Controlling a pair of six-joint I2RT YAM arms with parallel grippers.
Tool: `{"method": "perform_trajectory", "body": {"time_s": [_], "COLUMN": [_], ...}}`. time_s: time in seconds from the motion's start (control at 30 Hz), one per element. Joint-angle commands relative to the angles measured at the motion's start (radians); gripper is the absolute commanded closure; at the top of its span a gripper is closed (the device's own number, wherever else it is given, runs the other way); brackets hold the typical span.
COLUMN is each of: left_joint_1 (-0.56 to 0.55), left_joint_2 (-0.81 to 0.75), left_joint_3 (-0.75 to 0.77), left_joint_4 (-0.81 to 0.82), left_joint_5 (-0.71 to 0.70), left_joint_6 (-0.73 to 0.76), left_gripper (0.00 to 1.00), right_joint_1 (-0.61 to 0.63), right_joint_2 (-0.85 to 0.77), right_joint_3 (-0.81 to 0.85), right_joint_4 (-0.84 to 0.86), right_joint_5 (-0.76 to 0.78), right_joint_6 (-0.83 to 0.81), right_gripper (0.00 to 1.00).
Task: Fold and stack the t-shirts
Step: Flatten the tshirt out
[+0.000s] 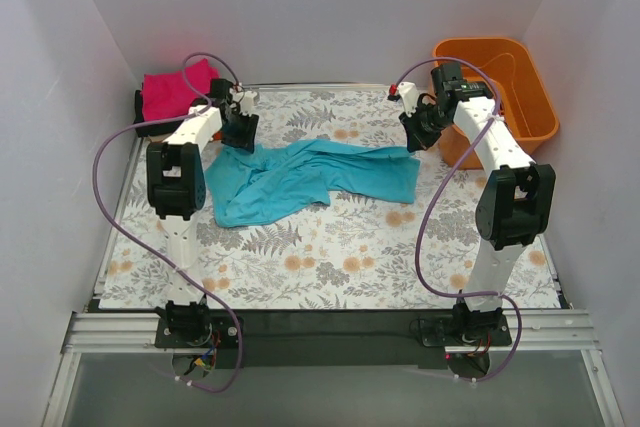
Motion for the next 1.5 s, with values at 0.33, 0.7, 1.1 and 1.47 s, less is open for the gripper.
{"method": "perform_trajectory", "body": {"time_s": [0.33, 0.7, 1.1, 1.47], "left_joint_1": [0.003, 0.002, 0.002, 0.002], "left_joint_2": [-0.149, -0.138, -0.112, -0.088], "left_joint_3": [-0.069, -0.04, 0.001, -0.022], "left_joint_4": [-0.011, 0.012, 0.019, 0.015], "left_joint_5": [0.075, 0.112, 0.118, 0.076], "left_joint_6": [-0.01, -0.032, -0.038, -0.026], "left_gripper": [0.61, 0.61, 0.57, 0.6], "right_joint_1": [-0.004, -0.003, -0.004, -0.004], "right_joint_2": [-0.003, 0.003, 0.02, 0.029], "right_joint_3": [-0.009, -0.011, -0.002, 0.009], "right_joint_4": [-0.008, -0.008, -0.009, -0.016], "right_joint_5": [-0.004, -0.003, -0.01, -0.007], "right_joint_6": [-0.017, -0.019, -0.014, -0.013], "right_gripper": [0.99, 0.99, 0.99, 0.99]}}
